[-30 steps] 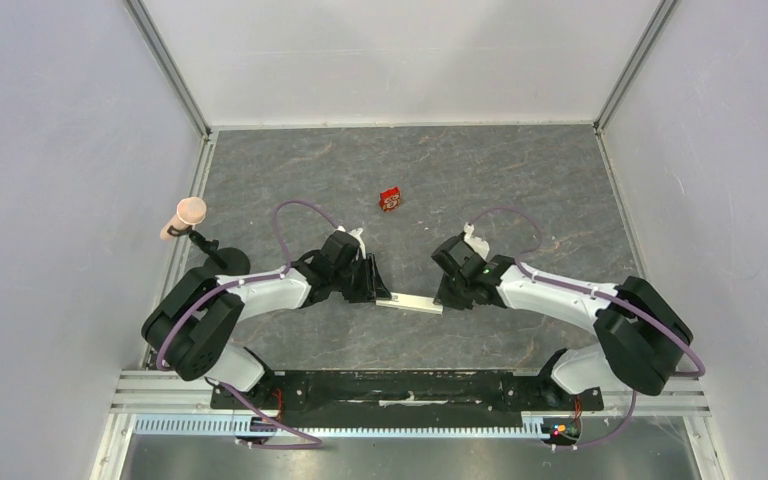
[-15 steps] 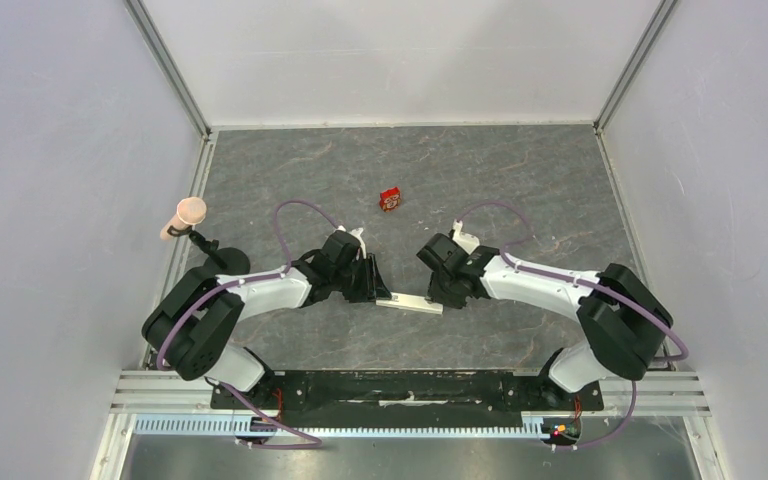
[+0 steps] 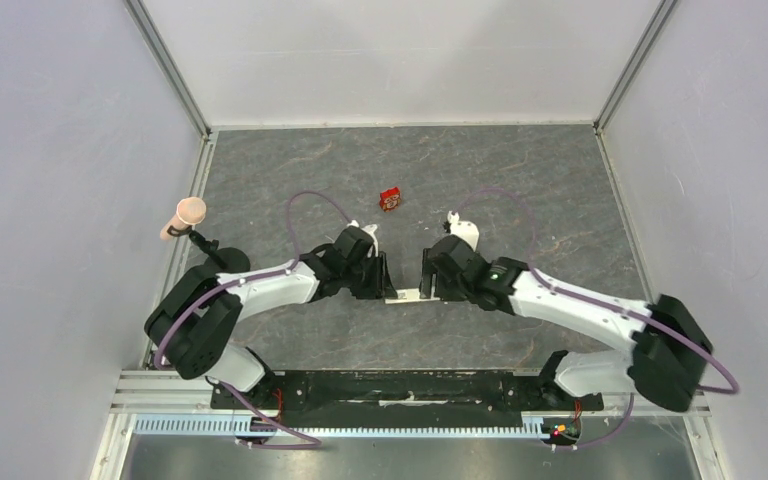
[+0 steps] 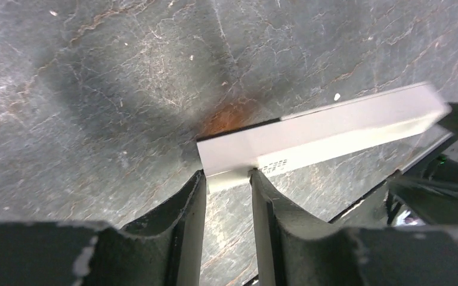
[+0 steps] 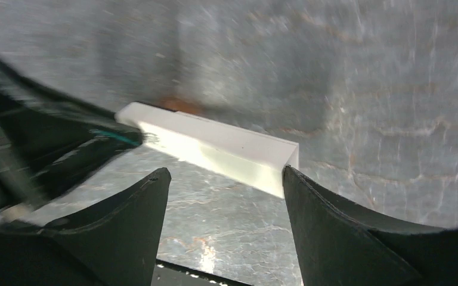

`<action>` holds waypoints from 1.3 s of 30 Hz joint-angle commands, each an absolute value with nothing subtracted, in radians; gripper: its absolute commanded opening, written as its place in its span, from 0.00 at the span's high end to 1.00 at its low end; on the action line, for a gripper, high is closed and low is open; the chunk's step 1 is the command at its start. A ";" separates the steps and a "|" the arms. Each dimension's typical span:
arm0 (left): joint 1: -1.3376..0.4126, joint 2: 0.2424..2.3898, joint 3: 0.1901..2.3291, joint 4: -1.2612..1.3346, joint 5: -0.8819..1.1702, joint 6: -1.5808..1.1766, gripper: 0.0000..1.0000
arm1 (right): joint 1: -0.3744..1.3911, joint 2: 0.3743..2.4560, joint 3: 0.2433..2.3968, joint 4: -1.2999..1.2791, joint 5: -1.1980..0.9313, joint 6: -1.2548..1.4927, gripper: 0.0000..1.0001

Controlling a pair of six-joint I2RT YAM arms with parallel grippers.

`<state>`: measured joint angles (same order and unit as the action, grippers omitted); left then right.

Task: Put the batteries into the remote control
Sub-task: Load the battery cover into the remote control, then turn over the remote control at the center of the board.

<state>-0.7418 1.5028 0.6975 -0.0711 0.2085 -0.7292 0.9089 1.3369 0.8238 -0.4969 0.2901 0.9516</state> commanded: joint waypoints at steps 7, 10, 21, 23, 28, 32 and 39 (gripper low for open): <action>-0.766 1.365 0.875 -0.296 0.095 -0.598 0.48 | 0.894 1.094 0.792 -0.365 0.286 0.501 0.22; -0.765 1.345 0.884 -0.313 0.068 -0.605 0.47 | 0.887 1.102 0.785 -0.380 0.265 0.483 0.22; -0.766 1.204 0.827 -0.387 -0.099 -0.694 0.43 | 0.853 1.331 0.883 -0.363 0.079 0.194 0.24; -0.765 1.175 0.808 -0.397 -0.117 -0.706 0.42 | 0.849 1.413 0.931 -0.378 0.014 0.054 0.25; -0.765 1.117 0.789 -0.449 -0.153 -0.725 0.41 | 0.849 1.540 1.042 -0.442 0.003 -0.217 0.26; -0.765 1.076 0.787 -0.482 -0.173 -0.729 0.40 | 0.848 1.568 1.045 -0.448 -0.067 -0.395 0.25; -0.764 0.998 0.803 -0.546 -0.278 -0.764 0.39 | 0.808 1.653 1.073 -0.522 -0.198 -0.622 0.30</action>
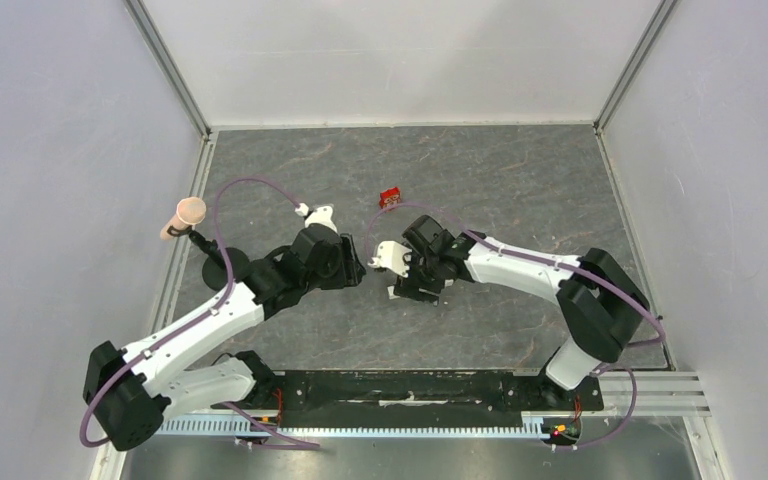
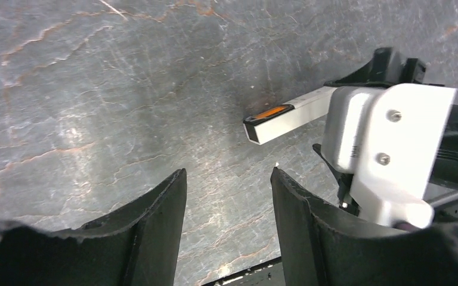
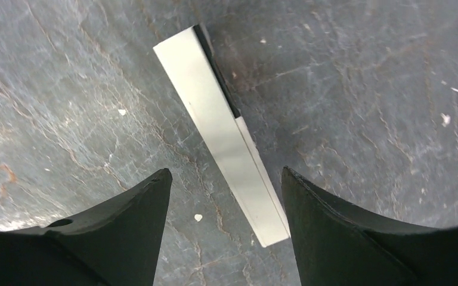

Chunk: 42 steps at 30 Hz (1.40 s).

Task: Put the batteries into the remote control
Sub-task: Turn over the remote control at the center of the board.

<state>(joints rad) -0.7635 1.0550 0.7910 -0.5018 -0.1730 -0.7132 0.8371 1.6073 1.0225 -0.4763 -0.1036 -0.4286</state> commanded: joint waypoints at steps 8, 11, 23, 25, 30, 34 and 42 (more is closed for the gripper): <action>-0.764 0.948 0.834 -0.584 -0.356 -0.734 0.39 | 0.756 1.719 1.117 -0.483 -0.235 -0.688 0.42; -0.764 0.953 0.840 -0.584 -0.362 -0.729 0.39 | 0.753 1.735 1.119 -0.486 -0.253 -0.667 0.49; -0.758 0.965 0.833 -0.572 -0.367 -0.718 0.39 | 0.753 1.661 1.004 -0.433 -0.236 -0.564 0.65; -0.758 0.969 0.834 -0.571 -0.366 -0.716 0.39 | 0.753 1.643 0.992 -0.399 -0.179 -0.502 0.69; -0.755 0.967 0.832 -0.572 -0.372 -0.720 0.39 | 0.752 1.571 0.927 -0.248 0.144 -0.330 0.76; -0.754 0.959 0.829 -0.572 -0.382 -0.722 0.39 | 0.748 1.514 0.863 -0.147 0.384 -0.202 0.76; -0.753 0.959 0.836 -0.576 -0.383 -0.719 0.39 | 0.743 1.626 0.925 -0.217 0.822 0.149 0.72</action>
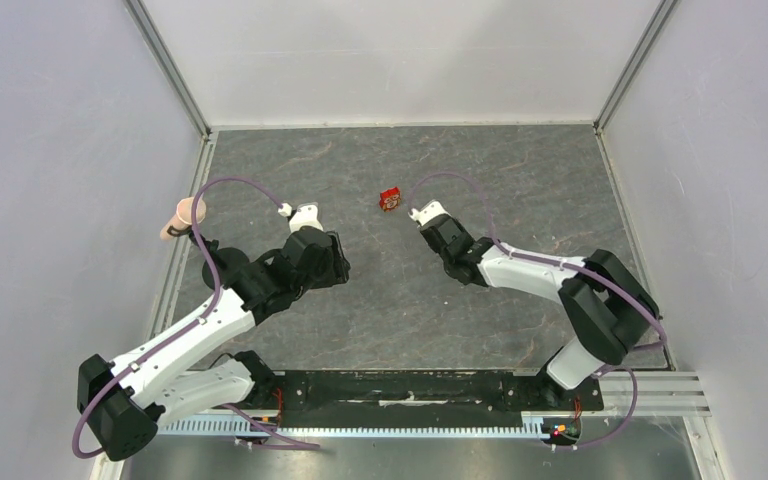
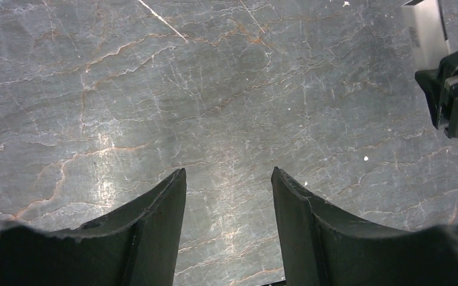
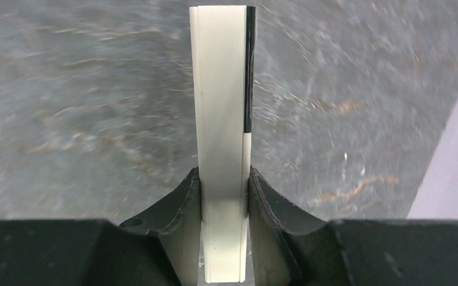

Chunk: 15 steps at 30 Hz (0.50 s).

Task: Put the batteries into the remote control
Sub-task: Turn over the remote control at the center of the board.

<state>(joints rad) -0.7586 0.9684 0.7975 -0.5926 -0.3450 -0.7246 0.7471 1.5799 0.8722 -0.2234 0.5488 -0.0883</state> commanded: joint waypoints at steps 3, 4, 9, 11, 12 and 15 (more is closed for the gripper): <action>-0.752 0.962 0.841 -0.583 -0.379 -0.712 0.39 | 0.744 1.658 0.930 -0.247 0.902 0.279 0.67; -0.753 0.962 0.842 -0.589 -0.379 -0.713 0.39 | 0.744 1.666 0.929 -0.249 0.909 0.299 0.66; -0.752 0.956 0.836 -0.599 -0.379 -0.717 0.39 | 0.744 1.718 0.954 -0.294 0.910 0.376 0.65; -0.751 0.954 0.832 -0.604 -0.377 -0.721 0.39 | 0.747 1.739 0.962 -0.318 0.903 0.397 0.62; -0.752 0.953 0.831 -0.606 -0.376 -0.723 0.39 | 0.749 1.745 0.965 -0.326 0.898 0.411 0.60; -0.752 0.949 0.825 -0.606 -0.370 -0.720 0.39 | 0.761 1.745 0.962 -0.344 0.892 0.450 0.54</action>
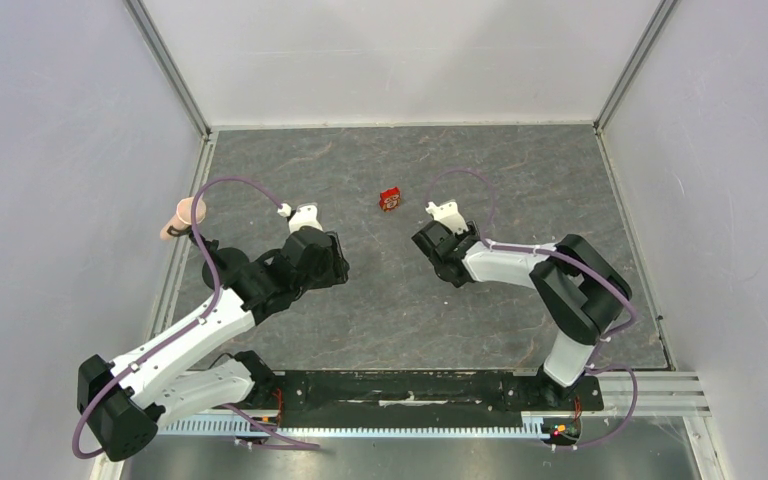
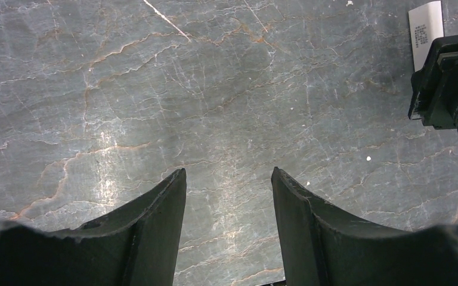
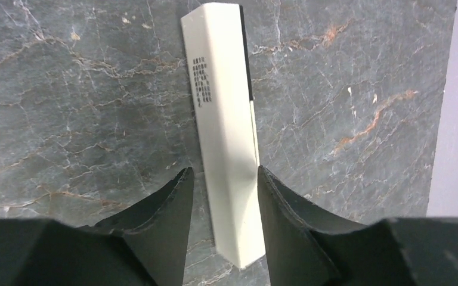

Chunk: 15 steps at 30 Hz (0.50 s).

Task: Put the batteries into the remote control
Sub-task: Turn over the remote control at the center of the board.

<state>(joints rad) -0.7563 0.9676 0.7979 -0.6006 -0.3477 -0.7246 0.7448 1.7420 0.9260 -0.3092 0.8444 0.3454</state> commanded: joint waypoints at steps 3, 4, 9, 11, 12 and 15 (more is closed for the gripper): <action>-0.752 0.949 0.822 -0.607 -0.364 -0.717 0.39 | 0.769 1.734 0.963 -0.355 0.869 0.476 0.53; -0.752 0.949 0.821 -0.607 -0.363 -0.716 0.39 | 0.771 1.729 0.962 -0.354 0.857 0.487 0.53; -0.750 0.950 0.821 -0.606 -0.355 -0.713 0.39 | 0.776 1.708 0.966 -0.369 0.802 0.527 0.54; -0.750 0.953 0.822 -0.603 -0.338 -0.707 0.39 | 0.775 1.692 0.973 -0.384 0.807 0.534 0.53; -0.750 0.955 0.824 -0.601 -0.329 -0.702 0.39 | 0.775 1.679 0.980 -0.390 0.805 0.535 0.51; -0.750 0.962 0.828 -0.600 -0.321 -0.694 0.38 | 0.755 1.626 0.993 -0.409 0.779 0.540 0.47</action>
